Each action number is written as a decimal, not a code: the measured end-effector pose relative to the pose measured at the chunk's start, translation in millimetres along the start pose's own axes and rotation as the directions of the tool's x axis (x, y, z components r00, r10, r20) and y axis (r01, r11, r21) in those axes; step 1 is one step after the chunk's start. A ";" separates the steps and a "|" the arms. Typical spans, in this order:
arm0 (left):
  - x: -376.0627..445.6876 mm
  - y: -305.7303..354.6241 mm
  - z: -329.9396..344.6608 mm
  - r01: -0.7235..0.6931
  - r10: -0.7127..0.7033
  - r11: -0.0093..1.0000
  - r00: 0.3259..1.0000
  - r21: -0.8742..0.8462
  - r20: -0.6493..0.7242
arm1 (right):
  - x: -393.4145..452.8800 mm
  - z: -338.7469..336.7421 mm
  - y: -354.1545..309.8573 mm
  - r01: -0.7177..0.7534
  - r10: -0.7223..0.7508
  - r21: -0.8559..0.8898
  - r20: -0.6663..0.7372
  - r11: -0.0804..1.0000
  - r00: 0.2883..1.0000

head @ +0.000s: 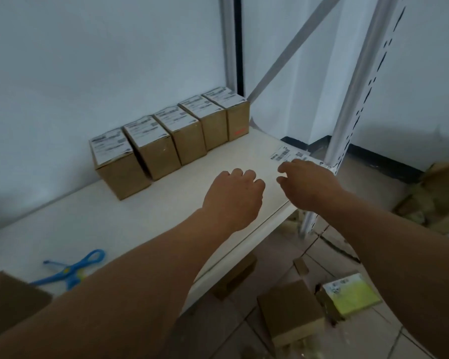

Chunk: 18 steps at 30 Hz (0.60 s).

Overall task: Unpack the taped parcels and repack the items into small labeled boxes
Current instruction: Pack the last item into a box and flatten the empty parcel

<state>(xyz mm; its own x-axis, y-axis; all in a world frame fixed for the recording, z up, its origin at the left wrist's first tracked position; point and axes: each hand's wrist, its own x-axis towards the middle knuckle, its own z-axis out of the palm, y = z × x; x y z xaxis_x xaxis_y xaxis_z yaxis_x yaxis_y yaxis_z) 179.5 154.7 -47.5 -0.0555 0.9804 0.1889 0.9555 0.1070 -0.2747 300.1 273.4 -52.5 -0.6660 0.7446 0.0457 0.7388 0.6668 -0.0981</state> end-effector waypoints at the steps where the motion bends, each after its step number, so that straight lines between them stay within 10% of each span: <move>1: 12.6 2.4 5.9 -0.007 0.007 1.000 1.000 -0.001 0.001 | 11.3 3.6 10.7 -0.027 0.028 0.033 -0.015 0.999 1.000; 18: 83.0 11.4 49.9 0.044 -0.038 0.996 0.996 -0.076 0.077 | 97.3 44.6 65.9 -0.222 0.218 0.133 0.044 0.966 0.975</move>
<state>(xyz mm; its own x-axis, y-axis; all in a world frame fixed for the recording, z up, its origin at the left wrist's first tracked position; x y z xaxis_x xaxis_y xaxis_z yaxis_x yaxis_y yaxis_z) 171.4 245.6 -82.0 -0.1138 0.9855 0.1260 0.9714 0.1369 -0.1938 279.4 388.3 -98.9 -0.4927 0.8699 -0.0210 0.8477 0.4744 -0.2375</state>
